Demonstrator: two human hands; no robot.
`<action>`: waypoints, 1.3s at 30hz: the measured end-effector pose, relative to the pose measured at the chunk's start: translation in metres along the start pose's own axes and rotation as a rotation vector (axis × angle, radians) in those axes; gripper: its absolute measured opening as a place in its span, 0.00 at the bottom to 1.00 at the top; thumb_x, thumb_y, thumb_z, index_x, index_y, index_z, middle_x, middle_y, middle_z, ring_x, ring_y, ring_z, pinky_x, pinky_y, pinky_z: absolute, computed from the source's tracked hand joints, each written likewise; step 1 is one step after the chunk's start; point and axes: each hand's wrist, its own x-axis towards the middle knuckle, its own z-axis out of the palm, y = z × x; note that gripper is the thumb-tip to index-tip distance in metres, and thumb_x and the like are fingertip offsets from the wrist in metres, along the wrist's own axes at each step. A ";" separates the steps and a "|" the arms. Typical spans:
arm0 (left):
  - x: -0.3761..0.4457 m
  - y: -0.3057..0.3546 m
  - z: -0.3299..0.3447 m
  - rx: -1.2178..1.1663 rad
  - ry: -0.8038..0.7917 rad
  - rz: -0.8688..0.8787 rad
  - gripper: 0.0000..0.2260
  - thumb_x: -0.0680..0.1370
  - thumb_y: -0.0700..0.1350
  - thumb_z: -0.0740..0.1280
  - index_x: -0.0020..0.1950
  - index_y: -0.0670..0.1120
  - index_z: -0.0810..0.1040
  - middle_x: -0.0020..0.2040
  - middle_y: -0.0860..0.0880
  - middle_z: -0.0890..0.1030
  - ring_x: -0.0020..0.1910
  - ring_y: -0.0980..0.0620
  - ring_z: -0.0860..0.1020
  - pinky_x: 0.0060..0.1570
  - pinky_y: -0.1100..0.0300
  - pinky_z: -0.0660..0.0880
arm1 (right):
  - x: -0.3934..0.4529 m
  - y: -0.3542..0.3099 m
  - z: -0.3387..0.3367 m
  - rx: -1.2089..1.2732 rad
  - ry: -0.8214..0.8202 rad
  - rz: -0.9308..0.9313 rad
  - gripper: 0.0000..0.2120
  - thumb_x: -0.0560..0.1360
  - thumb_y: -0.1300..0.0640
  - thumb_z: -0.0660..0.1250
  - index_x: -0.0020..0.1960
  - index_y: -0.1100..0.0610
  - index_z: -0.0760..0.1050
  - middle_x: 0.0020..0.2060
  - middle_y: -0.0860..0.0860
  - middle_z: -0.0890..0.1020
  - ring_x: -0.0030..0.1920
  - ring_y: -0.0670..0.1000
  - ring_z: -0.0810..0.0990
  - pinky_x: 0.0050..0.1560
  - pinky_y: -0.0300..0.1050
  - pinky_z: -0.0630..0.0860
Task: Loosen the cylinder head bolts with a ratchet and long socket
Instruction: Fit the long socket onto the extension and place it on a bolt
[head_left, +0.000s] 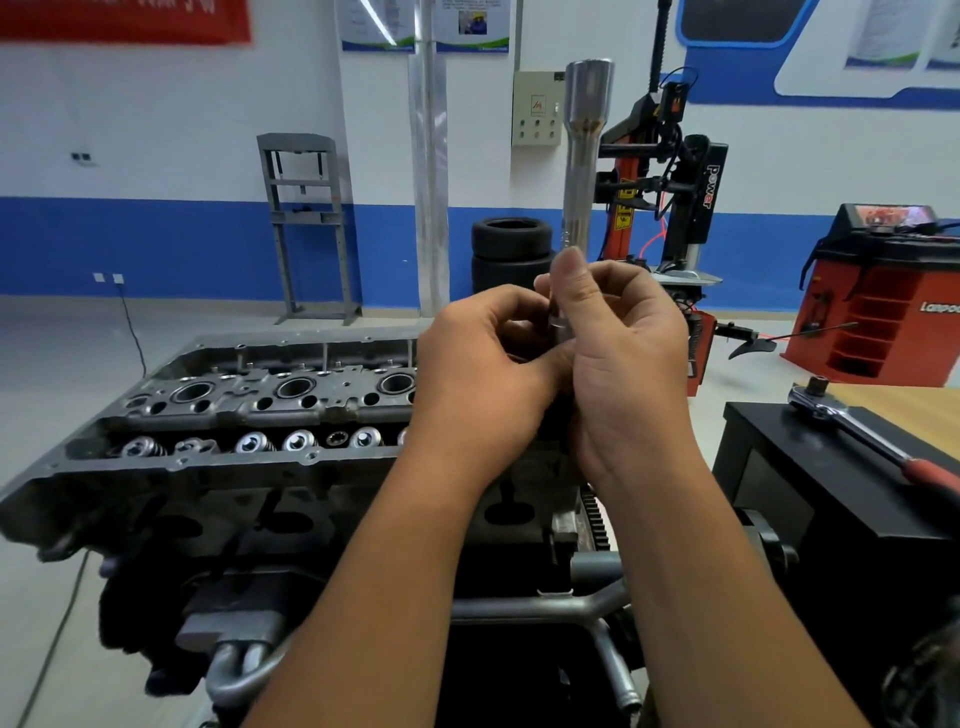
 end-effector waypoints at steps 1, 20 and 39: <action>0.000 0.000 -0.001 0.003 0.000 0.003 0.08 0.76 0.41 0.77 0.53 0.52 0.85 0.44 0.55 0.88 0.45 0.59 0.86 0.46 0.57 0.85 | 0.000 0.000 0.000 -0.019 -0.006 -0.014 0.17 0.69 0.46 0.75 0.47 0.58 0.77 0.45 0.58 0.82 0.45 0.58 0.83 0.54 0.72 0.80; 0.004 -0.001 -0.002 -0.005 -0.183 0.028 0.14 0.82 0.35 0.68 0.66 0.48 0.82 0.57 0.52 0.87 0.58 0.57 0.84 0.63 0.50 0.81 | 0.003 0.005 -0.001 0.007 0.007 -0.067 0.15 0.71 0.41 0.71 0.43 0.53 0.80 0.43 0.56 0.85 0.46 0.58 0.84 0.55 0.69 0.82; -0.002 -0.001 0.006 0.186 0.048 0.075 0.14 0.72 0.39 0.78 0.49 0.56 0.82 0.39 0.60 0.85 0.40 0.63 0.83 0.44 0.64 0.81 | 0.005 0.005 -0.002 0.056 -0.021 -0.046 0.13 0.69 0.45 0.74 0.44 0.54 0.82 0.40 0.55 0.84 0.41 0.54 0.84 0.45 0.55 0.84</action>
